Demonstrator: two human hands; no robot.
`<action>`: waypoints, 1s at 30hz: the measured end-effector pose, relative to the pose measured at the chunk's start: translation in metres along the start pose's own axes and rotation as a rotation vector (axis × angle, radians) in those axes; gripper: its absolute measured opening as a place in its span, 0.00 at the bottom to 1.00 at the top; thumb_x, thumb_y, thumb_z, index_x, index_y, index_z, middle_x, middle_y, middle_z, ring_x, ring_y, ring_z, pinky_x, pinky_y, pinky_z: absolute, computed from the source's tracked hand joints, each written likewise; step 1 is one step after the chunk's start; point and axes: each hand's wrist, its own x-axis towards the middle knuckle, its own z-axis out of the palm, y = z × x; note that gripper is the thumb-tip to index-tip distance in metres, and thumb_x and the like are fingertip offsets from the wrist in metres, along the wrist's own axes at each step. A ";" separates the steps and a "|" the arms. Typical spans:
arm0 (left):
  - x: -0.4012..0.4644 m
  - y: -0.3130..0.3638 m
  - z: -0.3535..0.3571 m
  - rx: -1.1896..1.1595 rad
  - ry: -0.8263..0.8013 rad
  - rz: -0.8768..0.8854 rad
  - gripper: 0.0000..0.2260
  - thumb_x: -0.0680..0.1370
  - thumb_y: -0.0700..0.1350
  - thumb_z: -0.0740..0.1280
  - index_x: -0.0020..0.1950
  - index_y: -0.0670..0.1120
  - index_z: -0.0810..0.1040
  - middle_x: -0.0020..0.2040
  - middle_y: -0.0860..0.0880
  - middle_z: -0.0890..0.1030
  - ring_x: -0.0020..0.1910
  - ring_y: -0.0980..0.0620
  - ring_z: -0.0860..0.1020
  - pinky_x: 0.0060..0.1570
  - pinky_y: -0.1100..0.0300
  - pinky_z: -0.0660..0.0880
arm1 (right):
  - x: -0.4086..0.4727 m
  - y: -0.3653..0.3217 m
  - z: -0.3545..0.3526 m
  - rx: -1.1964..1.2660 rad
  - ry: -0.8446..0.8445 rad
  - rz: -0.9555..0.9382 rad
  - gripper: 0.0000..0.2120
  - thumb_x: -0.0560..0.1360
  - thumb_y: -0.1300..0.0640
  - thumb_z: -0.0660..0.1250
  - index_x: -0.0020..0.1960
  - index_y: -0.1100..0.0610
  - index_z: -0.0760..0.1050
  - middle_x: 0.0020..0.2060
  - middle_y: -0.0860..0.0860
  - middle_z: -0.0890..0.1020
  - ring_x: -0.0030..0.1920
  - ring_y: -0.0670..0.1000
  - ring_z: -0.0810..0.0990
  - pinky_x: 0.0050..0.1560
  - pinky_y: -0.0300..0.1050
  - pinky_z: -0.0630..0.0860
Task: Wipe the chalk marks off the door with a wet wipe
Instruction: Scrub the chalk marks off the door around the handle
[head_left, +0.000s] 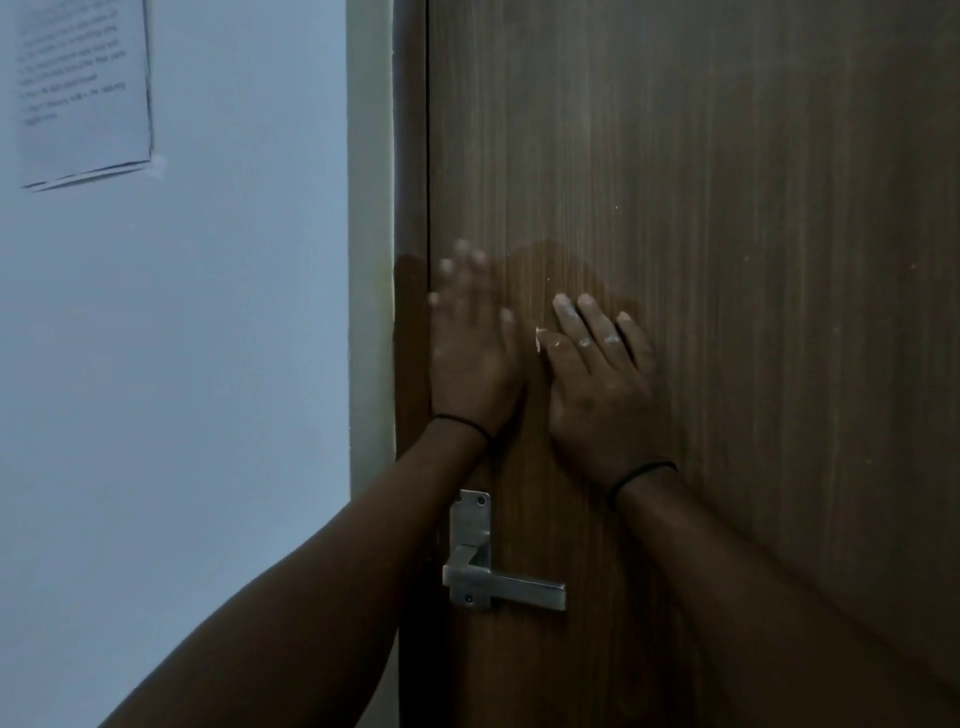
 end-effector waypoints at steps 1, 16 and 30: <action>-0.006 -0.001 0.000 -0.002 -0.051 0.124 0.26 0.83 0.47 0.52 0.80 0.43 0.50 0.81 0.45 0.48 0.80 0.48 0.45 0.78 0.50 0.45 | -0.001 0.000 0.000 0.005 0.005 0.005 0.14 0.80 0.60 0.60 0.64 0.57 0.77 0.70 0.56 0.74 0.73 0.56 0.68 0.73 0.59 0.62; -0.099 -0.045 -0.009 0.074 -0.310 0.372 0.26 0.83 0.50 0.52 0.80 0.49 0.48 0.81 0.51 0.49 0.80 0.53 0.46 0.77 0.53 0.48 | -0.004 -0.002 -0.006 -0.010 -0.030 0.007 0.18 0.82 0.59 0.53 0.67 0.58 0.74 0.71 0.56 0.72 0.75 0.56 0.65 0.74 0.58 0.60; -0.191 -0.064 -0.033 0.048 -0.278 0.025 0.37 0.69 0.34 0.76 0.75 0.39 0.64 0.74 0.41 0.66 0.72 0.42 0.68 0.56 0.52 0.78 | -0.011 -0.009 -0.014 -0.024 -0.138 0.026 0.21 0.80 0.62 0.58 0.72 0.59 0.70 0.74 0.56 0.68 0.77 0.57 0.61 0.76 0.60 0.57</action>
